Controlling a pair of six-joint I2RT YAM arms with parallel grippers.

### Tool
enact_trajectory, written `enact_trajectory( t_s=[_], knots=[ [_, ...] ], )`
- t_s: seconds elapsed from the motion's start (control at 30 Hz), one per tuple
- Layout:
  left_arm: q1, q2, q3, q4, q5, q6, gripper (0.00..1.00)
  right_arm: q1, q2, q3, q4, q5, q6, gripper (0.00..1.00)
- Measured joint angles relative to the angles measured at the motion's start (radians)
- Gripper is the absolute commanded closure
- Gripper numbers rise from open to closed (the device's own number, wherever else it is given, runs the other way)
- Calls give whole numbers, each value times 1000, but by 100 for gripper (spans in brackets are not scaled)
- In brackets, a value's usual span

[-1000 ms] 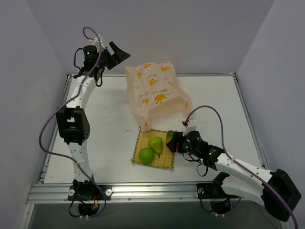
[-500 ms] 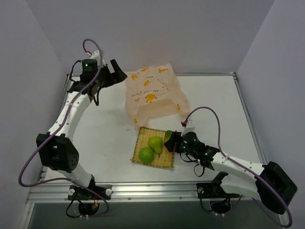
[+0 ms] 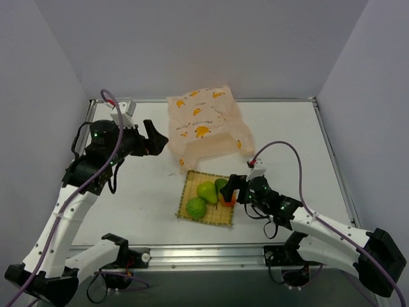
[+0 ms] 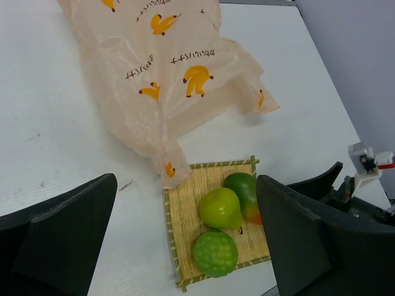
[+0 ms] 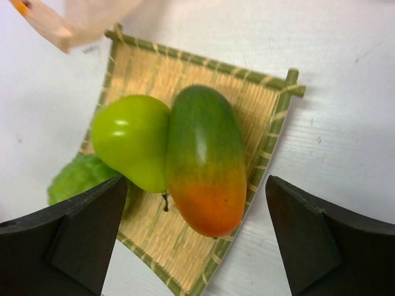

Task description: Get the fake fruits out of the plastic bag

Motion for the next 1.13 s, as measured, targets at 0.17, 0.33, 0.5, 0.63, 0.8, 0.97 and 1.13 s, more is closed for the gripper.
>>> enact_trajectory(
  t_s=[0.17,0.33,0.5,0.63,0.8,0.97,1.13],
  knots=[
    [-1,-161,-69,-53,-14,41,6,1,-132,106,-124,55,-20,15],
    [-1,-343,-154,-93,-53,63,6,1,-297,272,-256,236,-99,10],
    [-1,-481,-184,-125,-122,78,6,2,-471,365,-307,475,-154,0],
    [-1,-569,-238,-91,-180,91,6,3,-646,396,-320,739,-110,0],
    [-1,-565,-321,-71,-209,95,6,3,-723,391,-328,861,-63,0],
    [-1,-499,-326,-59,-211,100,6,3,-601,362,-347,822,-62,0],
    [-1,-481,-326,-50,-204,100,6,3,-353,381,-358,733,-86,0]
  ],
)
